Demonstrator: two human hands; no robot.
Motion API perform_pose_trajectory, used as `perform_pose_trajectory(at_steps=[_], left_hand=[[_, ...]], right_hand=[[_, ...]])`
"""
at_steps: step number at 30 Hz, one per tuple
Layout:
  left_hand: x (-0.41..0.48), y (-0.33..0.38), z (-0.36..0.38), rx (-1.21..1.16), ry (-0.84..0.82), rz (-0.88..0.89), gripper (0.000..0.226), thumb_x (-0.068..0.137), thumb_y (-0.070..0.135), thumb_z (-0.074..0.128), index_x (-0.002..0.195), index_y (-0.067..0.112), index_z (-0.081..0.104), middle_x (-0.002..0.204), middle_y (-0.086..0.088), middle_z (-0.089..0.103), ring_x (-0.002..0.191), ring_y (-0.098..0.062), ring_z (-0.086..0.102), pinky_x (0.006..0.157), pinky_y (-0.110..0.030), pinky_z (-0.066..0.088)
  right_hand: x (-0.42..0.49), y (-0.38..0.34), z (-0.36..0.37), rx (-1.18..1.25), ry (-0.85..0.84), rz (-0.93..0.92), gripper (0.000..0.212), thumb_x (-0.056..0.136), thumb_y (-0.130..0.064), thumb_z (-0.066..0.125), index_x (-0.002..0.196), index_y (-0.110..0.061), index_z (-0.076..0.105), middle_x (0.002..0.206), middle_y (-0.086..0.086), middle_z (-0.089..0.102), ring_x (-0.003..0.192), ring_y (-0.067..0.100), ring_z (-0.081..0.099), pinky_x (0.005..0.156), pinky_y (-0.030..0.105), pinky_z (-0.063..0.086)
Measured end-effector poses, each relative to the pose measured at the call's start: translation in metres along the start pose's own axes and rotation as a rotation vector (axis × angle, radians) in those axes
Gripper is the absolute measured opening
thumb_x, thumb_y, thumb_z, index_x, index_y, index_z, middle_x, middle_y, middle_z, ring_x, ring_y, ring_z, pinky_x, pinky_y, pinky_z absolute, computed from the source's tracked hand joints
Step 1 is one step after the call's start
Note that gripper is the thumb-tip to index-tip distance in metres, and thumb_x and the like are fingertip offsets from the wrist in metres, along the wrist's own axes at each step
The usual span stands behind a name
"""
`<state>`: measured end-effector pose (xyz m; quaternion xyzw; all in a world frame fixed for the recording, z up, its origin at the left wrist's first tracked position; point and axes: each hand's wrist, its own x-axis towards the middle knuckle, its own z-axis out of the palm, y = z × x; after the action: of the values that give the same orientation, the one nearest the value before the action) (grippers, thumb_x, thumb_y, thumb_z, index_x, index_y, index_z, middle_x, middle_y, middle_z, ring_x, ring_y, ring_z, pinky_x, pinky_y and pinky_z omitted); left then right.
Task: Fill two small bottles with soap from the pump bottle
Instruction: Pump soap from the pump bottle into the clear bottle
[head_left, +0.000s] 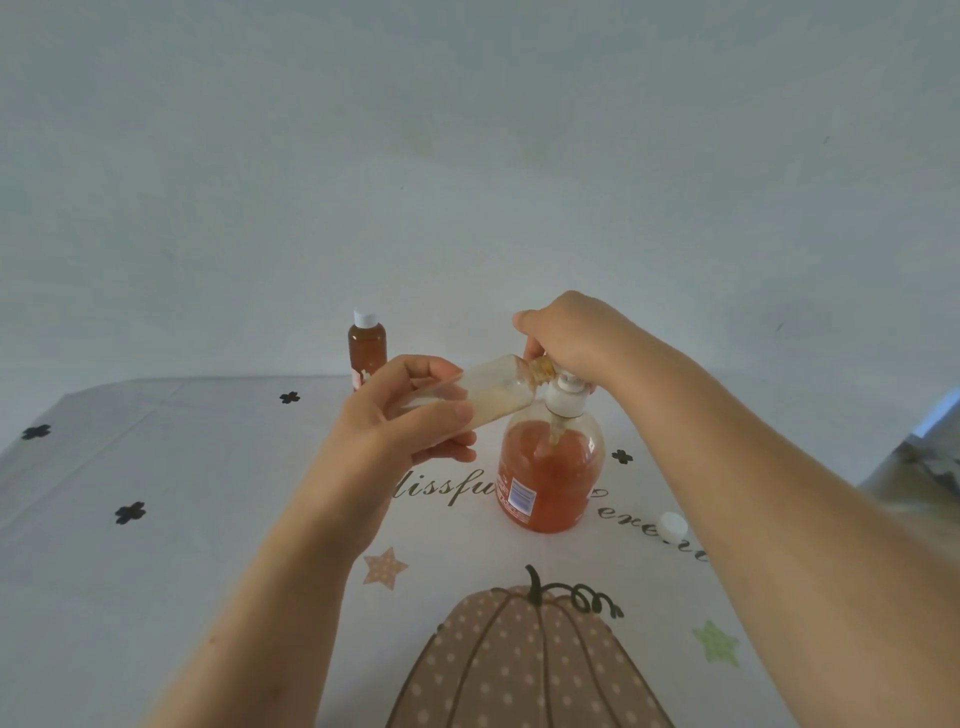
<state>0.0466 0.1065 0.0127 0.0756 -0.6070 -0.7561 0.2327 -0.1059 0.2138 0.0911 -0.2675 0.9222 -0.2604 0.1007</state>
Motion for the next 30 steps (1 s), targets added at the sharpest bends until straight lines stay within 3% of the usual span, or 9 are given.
perform_pose_trajectory(at_steps=[6,14,18,24,28,30], left_hand=[[0.0,0.0,-0.002,0.014,-0.002,-0.005,0.029,0.068,0.009,0.071,0.096,0.008,0.067,0.096,-0.01,0.065,0.07,-0.026,0.066,0.069,-0.032,0.057],[-0.003,0.002,0.003,-0.034,0.028,0.028,0.027,0.069,0.012,0.073,0.096,0.011,0.068,0.086,-0.007,0.07,0.069,-0.026,0.067,0.066,-0.03,0.057],[-0.003,0.002,0.003,-0.05,0.029,0.029,0.026,0.07,0.012,0.073,0.096,0.012,0.068,0.085,-0.008,0.07,0.07,-0.027,0.067,0.065,-0.031,0.057],[-0.001,0.002,-0.001,-0.026,0.01,0.002,0.03,0.07,0.012,0.073,0.099,0.008,0.066,0.088,-0.01,0.067,0.069,-0.026,0.066,0.066,-0.031,0.057],[-0.002,0.002,0.0,-0.025,0.004,0.006,0.028,0.07,0.011,0.072,0.097,0.009,0.067,0.087,-0.009,0.066,0.068,-0.025,0.066,0.065,-0.031,0.057],[-0.001,0.002,0.0,-0.021,-0.001,0.009,0.027,0.07,0.011,0.072,0.097,0.009,0.067,0.087,-0.009,0.066,0.069,-0.025,0.066,0.066,-0.032,0.057]], right_hand=[[0.007,0.002,0.008,-0.07,-0.009,0.054,0.034,0.104,-0.018,0.041,0.119,-0.001,0.067,0.096,0.01,0.057,0.083,0.026,0.051,0.079,0.036,0.046],[0.006,-0.01,-0.005,-0.112,-0.001,0.122,0.04,0.101,-0.027,0.042,0.107,-0.004,0.074,0.065,0.009,0.063,0.056,0.025,0.056,0.074,0.035,0.05],[0.008,-0.012,-0.004,-0.134,-0.02,0.13,0.037,0.101,-0.022,0.043,0.111,-0.004,0.074,0.067,0.01,0.062,0.056,0.025,0.055,0.073,0.034,0.048],[-0.001,-0.003,0.002,-0.049,0.019,0.049,0.035,0.108,-0.014,0.038,0.124,0.002,0.065,0.098,0.014,0.056,0.087,0.026,0.051,0.088,0.041,0.051],[0.007,0.001,0.005,-0.091,0.01,0.065,0.037,0.102,-0.015,0.04,0.124,-0.001,0.065,0.101,0.014,0.065,0.077,0.023,0.047,0.079,0.034,0.045],[0.008,0.0,0.005,-0.091,0.0,0.081,0.037,0.1,-0.017,0.041,0.122,-0.003,0.067,0.107,0.015,0.069,0.075,0.022,0.048,0.088,0.036,0.05]])
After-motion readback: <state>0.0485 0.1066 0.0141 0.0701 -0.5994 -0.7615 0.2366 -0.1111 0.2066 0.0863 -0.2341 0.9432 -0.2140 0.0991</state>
